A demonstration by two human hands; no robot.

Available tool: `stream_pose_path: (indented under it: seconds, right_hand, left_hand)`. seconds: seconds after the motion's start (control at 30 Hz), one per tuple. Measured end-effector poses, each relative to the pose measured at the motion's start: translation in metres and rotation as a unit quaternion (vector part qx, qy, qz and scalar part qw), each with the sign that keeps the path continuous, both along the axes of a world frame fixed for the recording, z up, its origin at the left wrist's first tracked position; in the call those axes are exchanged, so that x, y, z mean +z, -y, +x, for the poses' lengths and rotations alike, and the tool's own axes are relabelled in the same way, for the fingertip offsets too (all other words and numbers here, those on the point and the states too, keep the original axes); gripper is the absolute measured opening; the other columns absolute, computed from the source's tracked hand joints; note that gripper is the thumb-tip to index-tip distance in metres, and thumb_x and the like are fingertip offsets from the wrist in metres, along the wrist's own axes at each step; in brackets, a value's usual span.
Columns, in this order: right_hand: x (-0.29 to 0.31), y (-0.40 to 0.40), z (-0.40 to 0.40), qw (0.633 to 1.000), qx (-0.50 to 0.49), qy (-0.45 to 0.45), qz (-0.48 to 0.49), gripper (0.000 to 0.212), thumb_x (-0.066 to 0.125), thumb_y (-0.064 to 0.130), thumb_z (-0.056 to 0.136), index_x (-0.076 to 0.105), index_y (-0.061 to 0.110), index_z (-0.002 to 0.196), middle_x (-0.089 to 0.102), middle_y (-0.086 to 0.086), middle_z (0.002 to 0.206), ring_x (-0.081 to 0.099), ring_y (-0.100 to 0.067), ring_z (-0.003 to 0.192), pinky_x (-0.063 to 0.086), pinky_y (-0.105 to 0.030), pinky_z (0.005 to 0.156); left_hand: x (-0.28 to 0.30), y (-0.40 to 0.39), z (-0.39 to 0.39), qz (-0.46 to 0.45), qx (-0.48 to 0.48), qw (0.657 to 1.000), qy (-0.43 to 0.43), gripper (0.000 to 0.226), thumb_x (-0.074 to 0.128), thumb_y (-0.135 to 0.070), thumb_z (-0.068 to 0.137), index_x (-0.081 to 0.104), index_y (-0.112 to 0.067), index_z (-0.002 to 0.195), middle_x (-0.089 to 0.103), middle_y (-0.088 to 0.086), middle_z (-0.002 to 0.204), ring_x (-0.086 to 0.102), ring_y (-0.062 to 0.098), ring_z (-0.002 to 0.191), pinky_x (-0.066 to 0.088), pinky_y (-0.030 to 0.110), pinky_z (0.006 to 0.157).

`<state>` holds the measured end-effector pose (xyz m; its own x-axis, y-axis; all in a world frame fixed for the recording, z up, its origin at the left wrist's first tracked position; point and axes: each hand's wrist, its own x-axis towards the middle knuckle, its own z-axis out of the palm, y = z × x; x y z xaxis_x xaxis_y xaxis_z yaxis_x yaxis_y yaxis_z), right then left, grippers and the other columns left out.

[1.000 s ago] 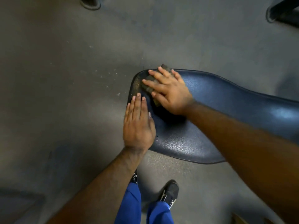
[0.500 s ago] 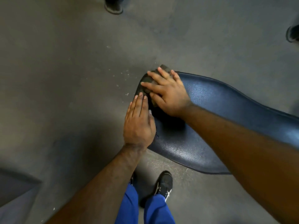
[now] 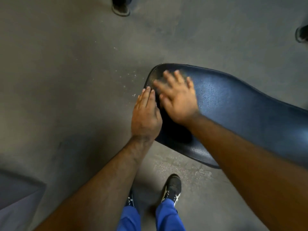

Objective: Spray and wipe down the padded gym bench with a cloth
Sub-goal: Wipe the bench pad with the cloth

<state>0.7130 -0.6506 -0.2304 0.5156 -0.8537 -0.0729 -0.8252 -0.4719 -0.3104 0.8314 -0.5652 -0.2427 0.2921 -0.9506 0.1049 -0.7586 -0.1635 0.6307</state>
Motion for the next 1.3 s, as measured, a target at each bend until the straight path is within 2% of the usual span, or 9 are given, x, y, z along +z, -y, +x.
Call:
stream_pose_path:
  seconds: [0.07, 0.2, 0.33, 0.47, 0.6, 0.87, 1.0, 1.13, 1.3]
  right_hand:
    - [0.000, -0.009, -0.013, 0.995, 0.095, 0.012, 0.015, 0.051, 0.034, 0.046, 0.096, 0.042, 0.042, 0.147, 0.029, 0.003, 0.163, 0.018, -0.026, 0.152, 0.009, -0.052, 0.121]
    - [0.006, -0.010, 0.018, 0.990, -0.141, -0.015, 0.019, 0.052, 0.032, 0.048, 0.095, 0.042, 0.043, 0.146, 0.026, 0.003, 0.164, 0.013, -0.026, 0.153, 0.004, -0.052, 0.122]
    - [0.010, -0.022, 0.029, 0.996, 0.078, -0.026, 0.029, 0.051, 0.030, 0.048, 0.094, 0.049, 0.043, 0.142, 0.029, 0.002, 0.163, 0.015, -0.027, 0.153, 0.005, -0.054, 0.121]
    - [0.010, -0.017, 0.046, 0.996, -0.081, -0.040, 0.029, 0.046, 0.035, 0.046, 0.096, 0.052, 0.042, 0.139, 0.026, 0.002, 0.164, 0.012, -0.027, 0.154, 0.002, -0.054, 0.121]
    - [0.012, -0.036, 0.031, 0.993, 0.115, -0.034, 0.019, 0.050, 0.029, 0.050, 0.095, 0.055, 0.043, 0.137, 0.033, 0.004, 0.161, 0.017, -0.026, 0.153, 0.006, -0.054, 0.121]
    - [0.009, -0.096, 0.021, 0.985, 0.156, -0.062, -0.025, 0.047, 0.036, 0.050, 0.096, 0.051, 0.043, 0.140, 0.033, -0.002, 0.161, 0.021, -0.029, 0.151, 0.013, -0.058, 0.121]
    - [0.006, -0.102, 0.018, 0.997, -0.053, -0.044, -0.017, 0.049, 0.041, 0.048, 0.095, 0.047, 0.041, 0.144, 0.030, -0.004, 0.162, 0.021, -0.031, 0.151, 0.009, -0.055, 0.121]
    - [0.001, -0.122, -0.010, 0.986, 0.151, -0.036, -0.053, 0.046, 0.044, 0.044, 0.095, 0.049, 0.042, 0.141, 0.033, -0.004, 0.161, 0.024, -0.030, 0.150, 0.015, -0.058, 0.121]
    - [0.001, -0.118, -0.008, 0.990, -0.123, -0.051, -0.034, 0.056, 0.036, 0.055, 0.097, 0.036, 0.038, 0.150, 0.027, -0.007, 0.163, 0.019, -0.032, 0.152, 0.012, -0.059, 0.121]
  left_hand:
    - [0.004, -0.008, 0.010, 0.020, -0.020, 1.000, -0.009, 0.048, 0.037, -0.018, 0.095, 0.053, 0.001, 0.136, 0.053, 0.016, 0.142, 0.045, 0.028, 0.136, 0.033, 0.036, 0.115]
    - [0.023, -0.034, 0.047, 0.050, -0.052, 0.995, 0.064, 0.047, 0.041, -0.022, 0.095, 0.055, -0.002, 0.134, 0.058, 0.015, 0.136, 0.049, 0.030, 0.131, 0.031, 0.039, 0.116]
    - [0.045, -0.044, 0.077, 0.076, -0.051, 0.991, 0.100, 0.049, 0.039, -0.024, 0.094, 0.052, -0.002, 0.135, 0.057, 0.017, 0.136, 0.048, 0.032, 0.132, 0.032, 0.042, 0.116]
    - [0.045, -0.056, 0.084, 0.095, -0.049, 0.989, 0.100, 0.049, 0.042, -0.022, 0.093, 0.050, -0.002, 0.138, 0.055, 0.017, 0.139, 0.044, 0.031, 0.135, 0.029, 0.043, 0.117]
    - [0.044, -0.067, 0.079, 0.106, -0.032, 0.991, 0.080, 0.049, 0.041, -0.022, 0.095, 0.049, -0.003, 0.139, 0.054, 0.015, 0.141, 0.042, 0.030, 0.138, 0.027, 0.041, 0.119]
    - [0.045, -0.076, 0.077, 0.109, -0.003, 0.990, 0.088, 0.052, 0.041, -0.032, 0.094, 0.049, -0.005, 0.138, 0.048, 0.018, 0.145, 0.040, 0.032, 0.138, 0.028, 0.041, 0.116]
    - [0.038, -0.081, 0.069, 0.102, -0.020, 0.990, 0.094, 0.055, 0.041, -0.032, 0.092, 0.049, -0.004, 0.139, 0.048, 0.018, 0.146, 0.041, 0.032, 0.138, 0.028, 0.041, 0.117]
    - [0.031, -0.081, 0.055, 0.103, -0.024, 0.991, 0.079, 0.057, 0.034, -0.035, 0.092, 0.050, -0.005, 0.137, 0.050, 0.018, 0.144, 0.042, 0.032, 0.137, 0.030, 0.041, 0.116]
    - [0.030, -0.073, 0.038, 0.090, -0.036, 0.993, 0.063, 0.058, 0.033, -0.034, 0.090, 0.053, -0.004, 0.135, 0.052, 0.018, 0.142, 0.044, 0.032, 0.136, 0.032, 0.042, 0.115]
